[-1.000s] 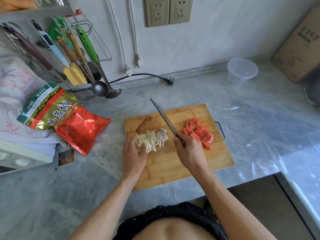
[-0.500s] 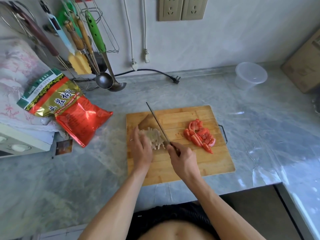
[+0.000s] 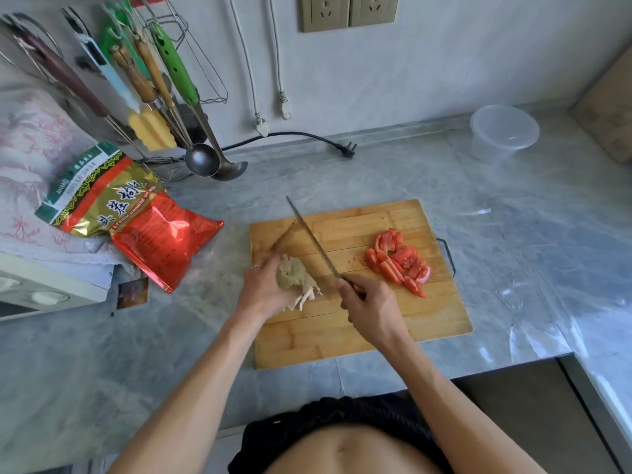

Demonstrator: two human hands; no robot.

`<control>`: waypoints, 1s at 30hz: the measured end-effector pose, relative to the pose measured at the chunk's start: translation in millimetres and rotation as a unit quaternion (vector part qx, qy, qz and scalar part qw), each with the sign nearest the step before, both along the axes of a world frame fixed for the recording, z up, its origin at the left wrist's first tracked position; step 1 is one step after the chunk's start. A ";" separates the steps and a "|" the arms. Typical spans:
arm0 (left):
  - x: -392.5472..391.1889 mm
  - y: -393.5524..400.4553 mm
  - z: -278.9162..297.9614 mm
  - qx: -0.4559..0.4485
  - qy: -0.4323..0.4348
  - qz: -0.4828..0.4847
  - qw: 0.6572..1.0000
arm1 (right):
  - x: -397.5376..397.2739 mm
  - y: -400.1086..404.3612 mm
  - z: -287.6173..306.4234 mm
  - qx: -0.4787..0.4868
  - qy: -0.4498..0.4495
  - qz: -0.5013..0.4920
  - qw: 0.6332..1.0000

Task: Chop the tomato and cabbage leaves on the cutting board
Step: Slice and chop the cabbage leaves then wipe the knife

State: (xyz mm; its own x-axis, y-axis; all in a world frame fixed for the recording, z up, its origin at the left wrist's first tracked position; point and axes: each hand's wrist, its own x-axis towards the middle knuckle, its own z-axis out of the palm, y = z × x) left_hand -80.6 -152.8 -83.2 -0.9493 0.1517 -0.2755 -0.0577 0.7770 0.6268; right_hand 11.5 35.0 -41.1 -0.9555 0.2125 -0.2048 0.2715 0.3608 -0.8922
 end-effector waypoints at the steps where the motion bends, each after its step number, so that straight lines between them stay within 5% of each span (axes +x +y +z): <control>1: -2.2 4.7 3.6 -0.045 -0.026 -0.026 0.998 | -2.0 4.4 0.9 0.001 0.000 -0.010 1.000; 4: -6.6 24.2 10.7 -0.172 -0.060 -0.079 0.980 | -5.6 12.4 1.4 0.000 0.002 -0.030 1.000; 6: -13.3 30.9 7.9 -0.178 -0.056 -0.082 0.979 | -5.3 13.6 2.7 -0.004 0.001 -0.032 0.999; 13: -22.1 30.9 27.4 -0.024 0.004 -0.022 0.999 | -3.8 17.2 3.9 -0.005 -0.003 -0.020 1.000; 16: -11.6 17.6 27.1 -0.031 -0.016 0.001 0.999 | -4.4 19.1 1.1 0.011 -0.005 -0.006 1.000; 21: 4.5 0.6 12.4 -0.059 -0.147 0.170 0.973 | -6.4 14.2 -6.1 0.013 -0.020 0.002 1.000; 25: 14.7 20.2 12.7 -0.081 -0.152 0.200 0.965 | -3.2 1.2 -6.1 0.014 -0.027 0.024 0.999; 30: 21.9 37.0 8.0 0.081 -0.116 0.227 0.964 | -0.4 -0.2 -3.2 0.000 -0.033 0.033 0.999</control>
State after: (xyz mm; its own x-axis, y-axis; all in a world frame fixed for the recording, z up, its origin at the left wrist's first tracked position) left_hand -58.7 -115.8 -75.2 -0.8441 -0.2055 -0.4952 -0.5211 0.5321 0.6674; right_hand 11.1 34.8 -44.2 -0.9521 0.1489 -0.2672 0.3045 0.3800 -0.8734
